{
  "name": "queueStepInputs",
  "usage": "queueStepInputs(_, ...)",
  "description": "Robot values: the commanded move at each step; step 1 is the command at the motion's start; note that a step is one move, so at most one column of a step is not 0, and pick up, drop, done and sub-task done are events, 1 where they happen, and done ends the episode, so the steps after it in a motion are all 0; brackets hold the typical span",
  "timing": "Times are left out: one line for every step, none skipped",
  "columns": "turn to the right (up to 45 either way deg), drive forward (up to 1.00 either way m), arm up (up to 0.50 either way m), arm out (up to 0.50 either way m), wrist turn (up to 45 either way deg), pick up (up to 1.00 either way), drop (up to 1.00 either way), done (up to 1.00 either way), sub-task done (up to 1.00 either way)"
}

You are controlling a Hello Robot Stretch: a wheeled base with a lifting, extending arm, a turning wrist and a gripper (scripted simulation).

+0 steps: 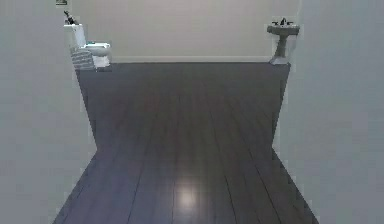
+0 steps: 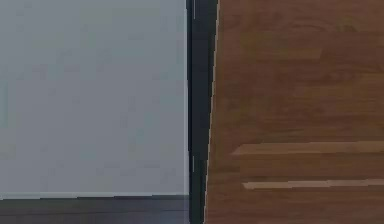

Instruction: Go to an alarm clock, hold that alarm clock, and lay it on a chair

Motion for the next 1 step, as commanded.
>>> queueStepInputs(-12.0,0.0,0.0,0.0,0.0,0.0,0.0,0.0,0.0)
